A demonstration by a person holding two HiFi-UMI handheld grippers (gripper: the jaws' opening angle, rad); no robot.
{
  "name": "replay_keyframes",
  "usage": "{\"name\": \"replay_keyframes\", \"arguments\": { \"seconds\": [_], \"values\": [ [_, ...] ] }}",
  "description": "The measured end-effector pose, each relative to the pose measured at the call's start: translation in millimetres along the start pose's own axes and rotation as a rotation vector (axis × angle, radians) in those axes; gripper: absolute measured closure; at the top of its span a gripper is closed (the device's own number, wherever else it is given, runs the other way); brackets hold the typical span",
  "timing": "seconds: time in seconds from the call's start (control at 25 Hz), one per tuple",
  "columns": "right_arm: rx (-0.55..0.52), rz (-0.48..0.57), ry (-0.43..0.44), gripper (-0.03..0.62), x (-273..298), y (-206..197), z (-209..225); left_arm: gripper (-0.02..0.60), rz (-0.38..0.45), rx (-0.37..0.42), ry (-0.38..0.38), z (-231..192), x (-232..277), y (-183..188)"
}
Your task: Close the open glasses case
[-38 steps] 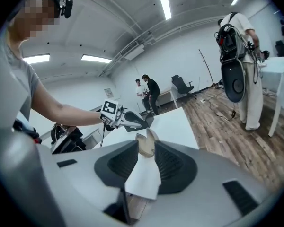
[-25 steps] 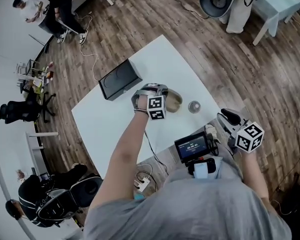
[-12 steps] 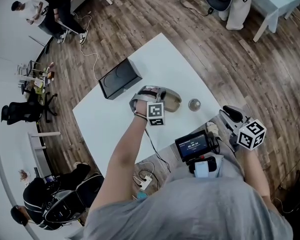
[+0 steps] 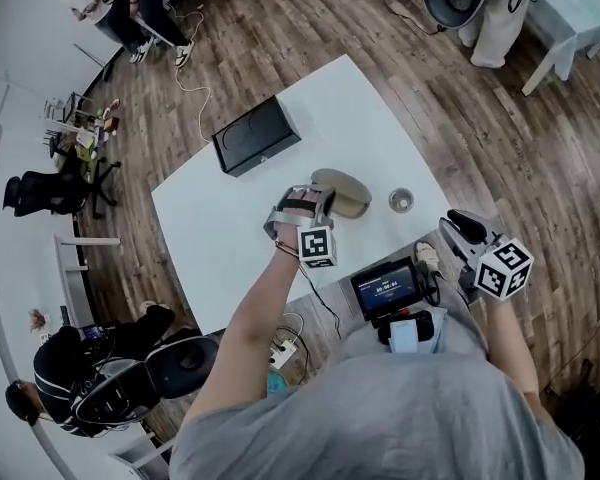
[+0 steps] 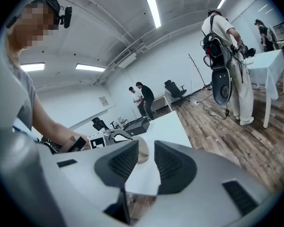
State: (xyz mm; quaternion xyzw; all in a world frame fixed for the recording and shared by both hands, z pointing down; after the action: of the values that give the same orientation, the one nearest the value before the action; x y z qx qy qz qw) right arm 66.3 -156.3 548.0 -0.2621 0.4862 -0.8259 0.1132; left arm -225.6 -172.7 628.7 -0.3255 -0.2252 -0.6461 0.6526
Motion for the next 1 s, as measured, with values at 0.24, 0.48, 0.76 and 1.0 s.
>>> {"name": "replay_keyframes", "arguments": {
  "seconds": [0.24, 0.48, 0.76, 1.0],
  "values": [
    [-0.008, -0.022, 0.022, 0.511, 0.4, -1.9, -2.6, 0.543, -0.025, -0.027, 0.007, 5.8, -0.7, 2.1],
    [-0.012, -0.041, 0.025, 0.511, 2.4, -8.8, -13.8, 0.543, -0.045, -0.066, -0.007, 17.5, 0.5, -8.8],
    [-0.009, -0.044, 0.035, 0.511, 2.0, -7.9, -13.5, 0.543, -0.097, -0.050, -0.018, 22.9, 7.1, -12.1],
    [-0.013, -0.052, 0.045, 0.511, 1.5, -9.3, -15.8, 0.543, -0.122, -0.032, -0.019, 31.8, 3.9, -13.5]
  ]
}}
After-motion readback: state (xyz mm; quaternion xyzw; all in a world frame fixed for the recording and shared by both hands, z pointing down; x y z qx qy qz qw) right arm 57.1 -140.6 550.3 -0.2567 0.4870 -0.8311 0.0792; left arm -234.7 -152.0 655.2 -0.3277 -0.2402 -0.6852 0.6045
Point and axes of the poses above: the fingertips, and each gripper's own axes: x forward along the fingers, z to its right, y out of its top, the point moved 5 cm from there along -x, backward along the fingers, and after that the axes turned 7 degrees about -x, right-handed, at the moved point
